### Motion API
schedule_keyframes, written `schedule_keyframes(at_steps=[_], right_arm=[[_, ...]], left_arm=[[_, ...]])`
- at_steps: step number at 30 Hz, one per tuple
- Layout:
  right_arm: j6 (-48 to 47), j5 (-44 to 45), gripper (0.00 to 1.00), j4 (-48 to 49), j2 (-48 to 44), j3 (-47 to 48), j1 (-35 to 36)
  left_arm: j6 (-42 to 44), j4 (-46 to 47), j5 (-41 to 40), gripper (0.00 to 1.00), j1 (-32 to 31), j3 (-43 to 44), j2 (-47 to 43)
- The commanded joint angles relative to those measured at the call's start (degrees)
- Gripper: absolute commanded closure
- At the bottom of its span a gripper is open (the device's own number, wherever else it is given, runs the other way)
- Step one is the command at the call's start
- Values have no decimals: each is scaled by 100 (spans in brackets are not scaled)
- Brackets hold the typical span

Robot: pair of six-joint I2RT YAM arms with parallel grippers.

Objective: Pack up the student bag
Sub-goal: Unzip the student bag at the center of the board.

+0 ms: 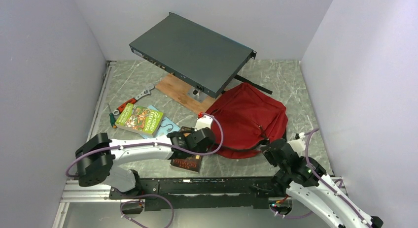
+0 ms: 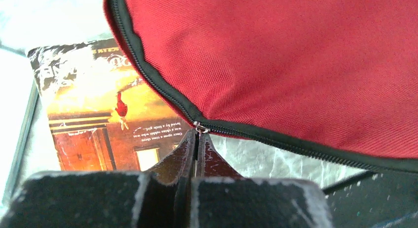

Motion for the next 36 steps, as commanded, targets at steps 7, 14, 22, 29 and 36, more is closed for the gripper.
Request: schedule_keyframes(at_steps=[7, 14, 22, 29, 36], right_arm=[[-4545, -2153, 44, 2094, 314, 1070, -55], [-6974, -4558, 40, 2286, 2353, 1939, -25], [-7157, -4775, 47, 3161, 3279, 1772, 45], [-7023, -4805, 56, 4091, 3922, 1417, 380], [-6933, -4514, 60, 4371, 4112, 1129, 697]], left_arm=[[1600, 1881, 2559, 100, 80, -866, -975], [1924, 2050, 2550, 100, 88, -847, -1149], [1797, 2224, 2639, 100, 106, -1091, -1339], [1687, 2512, 2781, 100, 106, -1286, -1435], [1743, 2435, 2739, 100, 110, -1263, -1530]])
